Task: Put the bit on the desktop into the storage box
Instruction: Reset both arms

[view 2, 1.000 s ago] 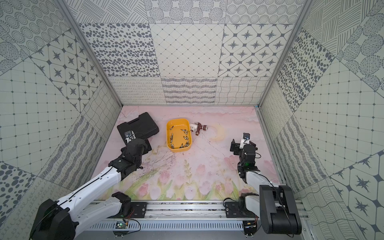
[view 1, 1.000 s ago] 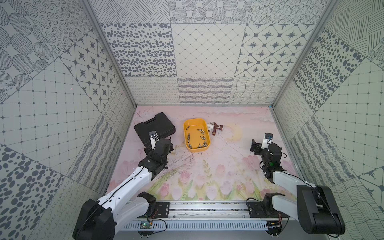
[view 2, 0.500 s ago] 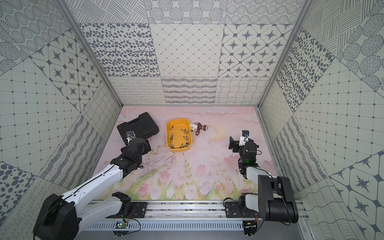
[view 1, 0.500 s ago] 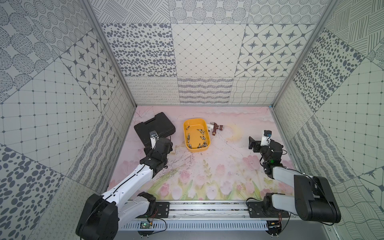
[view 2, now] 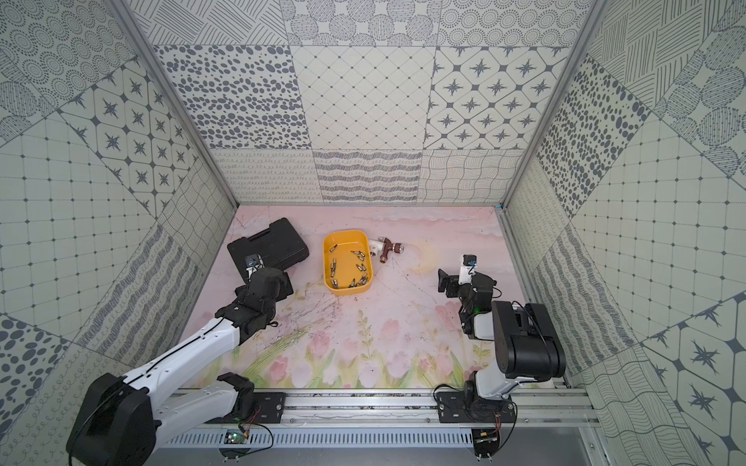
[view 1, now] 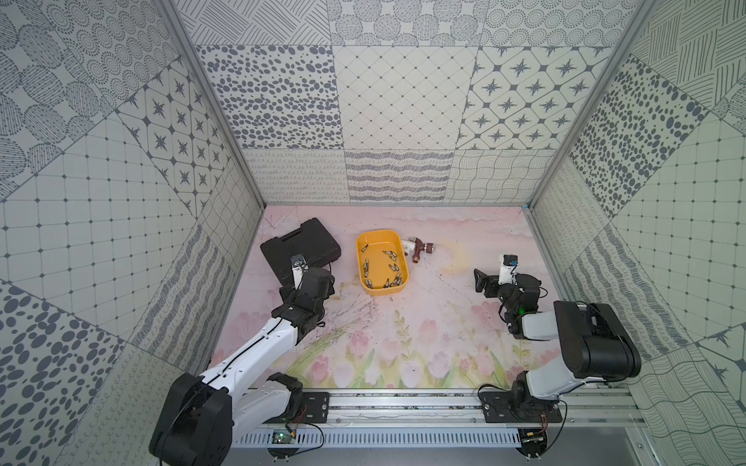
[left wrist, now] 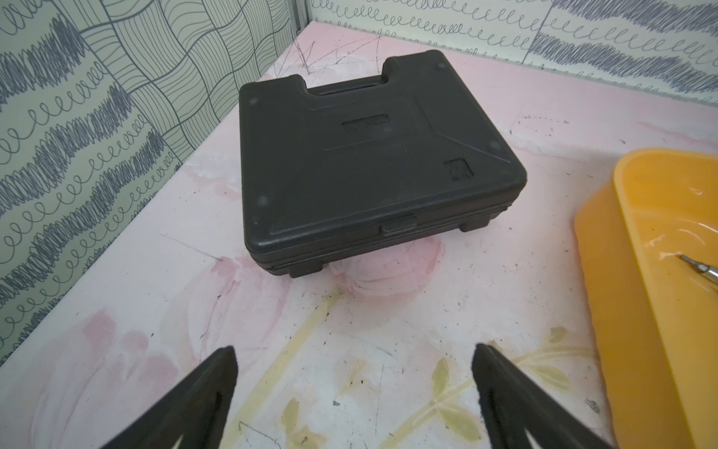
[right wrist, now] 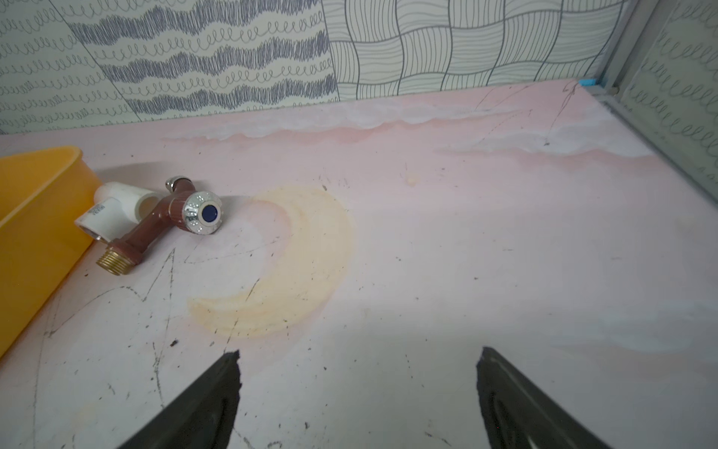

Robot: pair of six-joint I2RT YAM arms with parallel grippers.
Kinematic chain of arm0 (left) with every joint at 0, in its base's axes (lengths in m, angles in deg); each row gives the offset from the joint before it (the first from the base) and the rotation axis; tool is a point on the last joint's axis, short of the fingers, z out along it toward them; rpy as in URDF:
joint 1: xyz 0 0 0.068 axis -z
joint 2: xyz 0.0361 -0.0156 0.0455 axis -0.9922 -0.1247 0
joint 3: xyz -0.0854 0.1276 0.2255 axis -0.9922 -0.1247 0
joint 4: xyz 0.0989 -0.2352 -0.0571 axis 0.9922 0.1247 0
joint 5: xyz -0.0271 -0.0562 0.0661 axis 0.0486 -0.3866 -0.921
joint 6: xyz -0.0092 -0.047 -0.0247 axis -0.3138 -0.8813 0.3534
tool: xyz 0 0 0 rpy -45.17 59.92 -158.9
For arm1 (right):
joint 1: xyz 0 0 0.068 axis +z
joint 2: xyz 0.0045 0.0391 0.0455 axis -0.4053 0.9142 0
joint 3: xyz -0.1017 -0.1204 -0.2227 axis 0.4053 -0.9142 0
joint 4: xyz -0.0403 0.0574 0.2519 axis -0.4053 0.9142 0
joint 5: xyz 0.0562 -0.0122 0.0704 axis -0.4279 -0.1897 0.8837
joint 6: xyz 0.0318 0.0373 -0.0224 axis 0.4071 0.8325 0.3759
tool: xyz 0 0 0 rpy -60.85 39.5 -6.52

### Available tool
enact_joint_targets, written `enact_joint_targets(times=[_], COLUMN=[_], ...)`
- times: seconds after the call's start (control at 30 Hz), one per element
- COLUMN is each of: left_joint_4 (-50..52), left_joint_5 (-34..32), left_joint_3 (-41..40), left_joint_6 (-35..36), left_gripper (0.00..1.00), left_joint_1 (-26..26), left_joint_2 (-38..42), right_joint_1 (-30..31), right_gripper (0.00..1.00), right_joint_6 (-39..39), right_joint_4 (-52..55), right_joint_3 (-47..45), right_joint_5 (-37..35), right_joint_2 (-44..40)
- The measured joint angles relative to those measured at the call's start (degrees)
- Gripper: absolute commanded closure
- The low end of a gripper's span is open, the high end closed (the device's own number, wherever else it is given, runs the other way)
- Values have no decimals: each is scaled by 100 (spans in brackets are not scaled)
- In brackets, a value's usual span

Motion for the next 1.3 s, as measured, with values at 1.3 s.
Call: enact_joint_targets(times=[1.3], left_joint_4=[-4400], left_joint_5=[1996], left_joint_3=[-1209], left_joint_6=[2260], left_gripper=[1], left_joint_1=[-929], left_joint_2=[-2277], right_joint_1=[321], right_gripper=[3], right_joint_6=[-142], right_joint_4=[435], right_joint_3=[417], right_joint_5=[-533], right_joint_2=[-17])
